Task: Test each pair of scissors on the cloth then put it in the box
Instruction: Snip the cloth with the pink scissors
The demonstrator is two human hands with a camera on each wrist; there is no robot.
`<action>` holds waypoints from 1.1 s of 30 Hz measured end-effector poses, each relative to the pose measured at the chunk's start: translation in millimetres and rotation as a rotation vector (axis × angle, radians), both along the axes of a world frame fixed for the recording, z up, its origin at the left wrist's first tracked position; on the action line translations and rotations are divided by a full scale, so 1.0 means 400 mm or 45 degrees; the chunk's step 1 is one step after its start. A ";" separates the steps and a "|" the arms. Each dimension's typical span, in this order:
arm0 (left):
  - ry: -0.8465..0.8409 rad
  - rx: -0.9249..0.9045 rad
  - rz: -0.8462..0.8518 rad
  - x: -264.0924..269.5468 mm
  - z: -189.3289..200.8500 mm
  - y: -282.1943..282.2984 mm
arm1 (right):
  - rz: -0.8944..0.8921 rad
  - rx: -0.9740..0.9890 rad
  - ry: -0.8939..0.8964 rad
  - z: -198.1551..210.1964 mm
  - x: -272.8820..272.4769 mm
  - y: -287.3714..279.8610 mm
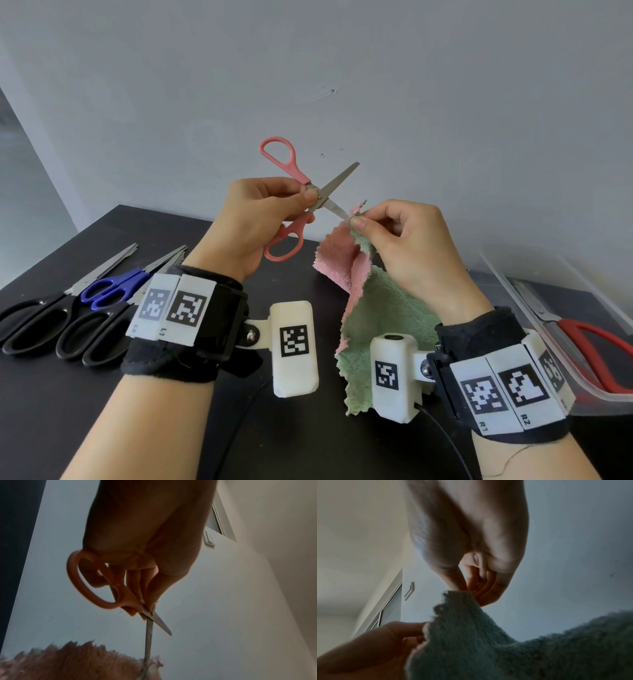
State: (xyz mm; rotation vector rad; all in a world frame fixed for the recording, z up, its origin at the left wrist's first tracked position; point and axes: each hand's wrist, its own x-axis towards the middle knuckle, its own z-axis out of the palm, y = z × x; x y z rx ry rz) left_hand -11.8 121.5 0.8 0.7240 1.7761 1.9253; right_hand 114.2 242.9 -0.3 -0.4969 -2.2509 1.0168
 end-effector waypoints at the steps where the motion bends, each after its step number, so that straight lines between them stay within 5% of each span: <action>1: 0.008 0.005 0.021 -0.003 -0.001 -0.001 | -0.007 -0.002 -0.005 -0.001 0.001 0.003; 9: -0.024 0.124 0.052 -0.043 0.007 -0.046 | -0.061 -0.089 0.084 0.004 0.019 0.028; 25: 0.145 0.015 -0.155 -0.002 0.017 -0.024 | 0.193 -1.020 0.522 0.018 0.011 -0.008; 33: 0.177 -0.008 -0.157 0.019 0.023 -0.013 | 0.228 -0.989 0.494 -0.002 -0.006 -0.011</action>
